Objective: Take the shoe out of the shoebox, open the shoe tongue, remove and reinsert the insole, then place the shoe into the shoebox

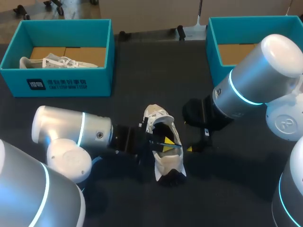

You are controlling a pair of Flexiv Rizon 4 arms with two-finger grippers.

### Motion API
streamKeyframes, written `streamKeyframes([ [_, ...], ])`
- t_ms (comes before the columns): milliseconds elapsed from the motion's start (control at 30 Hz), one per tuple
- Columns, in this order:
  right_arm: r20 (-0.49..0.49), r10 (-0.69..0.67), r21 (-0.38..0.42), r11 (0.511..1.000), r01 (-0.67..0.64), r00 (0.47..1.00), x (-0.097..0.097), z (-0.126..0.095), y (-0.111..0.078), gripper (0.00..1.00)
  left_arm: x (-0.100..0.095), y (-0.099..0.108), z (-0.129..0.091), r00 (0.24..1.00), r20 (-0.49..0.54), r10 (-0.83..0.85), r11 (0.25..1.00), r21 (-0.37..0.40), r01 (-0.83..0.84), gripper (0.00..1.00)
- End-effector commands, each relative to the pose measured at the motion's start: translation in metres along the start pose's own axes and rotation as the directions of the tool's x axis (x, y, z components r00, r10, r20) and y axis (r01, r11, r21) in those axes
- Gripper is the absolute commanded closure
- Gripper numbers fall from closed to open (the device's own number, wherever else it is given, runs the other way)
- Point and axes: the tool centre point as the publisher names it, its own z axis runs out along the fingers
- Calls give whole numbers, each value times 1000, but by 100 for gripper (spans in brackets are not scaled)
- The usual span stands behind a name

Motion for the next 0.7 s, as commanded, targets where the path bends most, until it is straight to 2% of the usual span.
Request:
streamKeyframes([
  [33,0,-1,-3,1000,2,1000,1,1,-1,0,-2,16,15,1000,1,8,1000,-10,-8,100],
  [200,0,-1,-3,1000,2,1000,1,1,-1,0,-4,18,14,1000,4,10,1000,-17,-10,100],
  [233,0,-1,-3,1000,2,1000,1,1,-1,0,-5,15,12,1000,8,9,1000,-14,-8,85],
  [267,0,-1,-3,1000,2,1000,1,1,-1,0,-6,12,10,1000,12,7,1000,-6,-7,66],
  [333,0,-1,-3,1000,2,1000,1,1,-1,0,-8,5,5,1000,20,1,1000,8,-2,62],
  [600,0,-1,-3,1000,2,1000,1,1,-1,0,-12,-15,-13,999,34,-8,999,40,6,65],
  [700,0,-1,-3,1000,2,1000,1,1,-1,0,-11,-17,-16,999,34,-13,999,48,11,72],
])
